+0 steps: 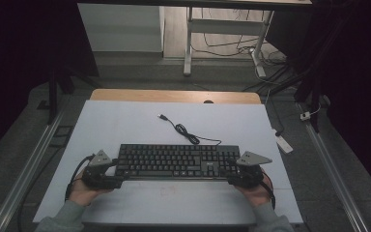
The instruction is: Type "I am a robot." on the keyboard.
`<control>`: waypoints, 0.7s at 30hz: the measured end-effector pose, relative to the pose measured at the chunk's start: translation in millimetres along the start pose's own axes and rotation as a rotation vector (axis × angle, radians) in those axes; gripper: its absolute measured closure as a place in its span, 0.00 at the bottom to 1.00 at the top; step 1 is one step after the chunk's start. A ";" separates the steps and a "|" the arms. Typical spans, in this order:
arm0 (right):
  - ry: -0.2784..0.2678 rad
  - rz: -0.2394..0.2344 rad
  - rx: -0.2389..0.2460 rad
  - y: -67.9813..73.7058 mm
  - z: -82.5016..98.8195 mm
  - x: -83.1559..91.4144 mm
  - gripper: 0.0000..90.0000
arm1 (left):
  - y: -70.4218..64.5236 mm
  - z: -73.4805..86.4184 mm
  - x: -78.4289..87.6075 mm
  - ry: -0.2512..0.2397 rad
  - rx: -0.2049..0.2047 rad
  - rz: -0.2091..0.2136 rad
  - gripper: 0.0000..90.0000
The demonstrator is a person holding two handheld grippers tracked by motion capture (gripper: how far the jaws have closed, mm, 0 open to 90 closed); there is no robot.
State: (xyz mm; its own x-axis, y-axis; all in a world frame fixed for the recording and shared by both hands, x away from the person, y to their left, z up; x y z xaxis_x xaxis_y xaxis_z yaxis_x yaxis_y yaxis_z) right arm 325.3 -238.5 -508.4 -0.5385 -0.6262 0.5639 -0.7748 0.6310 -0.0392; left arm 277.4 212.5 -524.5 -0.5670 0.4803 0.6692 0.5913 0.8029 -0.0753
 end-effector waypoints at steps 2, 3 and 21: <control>-0.007 0.008 -0.005 -2.4 5.0 5.3 0.53 | -0.7 0.3 -0.4 0.003 0.001 0.000 0.28; -0.003 0.018 -0.007 -3.8 7.3 8.3 0.53 | -1.0 0.3 -0.5 0.002 0.002 0.000 0.28; -0.015 0.004 -0.020 -9.7 16.5 17.6 0.53 | -1.2 0.4 -1.7 0.005 -0.011 -0.001 0.28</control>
State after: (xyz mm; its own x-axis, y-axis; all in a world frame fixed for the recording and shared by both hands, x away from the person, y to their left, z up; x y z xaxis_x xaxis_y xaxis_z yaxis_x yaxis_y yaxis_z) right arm 317.8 -263.3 -511.7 -0.5463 -0.6305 0.5514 -0.7662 0.6421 -0.0249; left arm 277.4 210.8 -525.8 -0.5643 0.4778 0.6732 0.5973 0.7992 -0.0666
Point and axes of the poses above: each handheld gripper's, and its own axes: x roughly backward along the jaws, z roughly out of its underside, y roughly to its left, the point moved 2 cm from there along -x, roughly forward along the jaws, and after that the axes turned 2 degrees about -z, right-handed, at the moved point
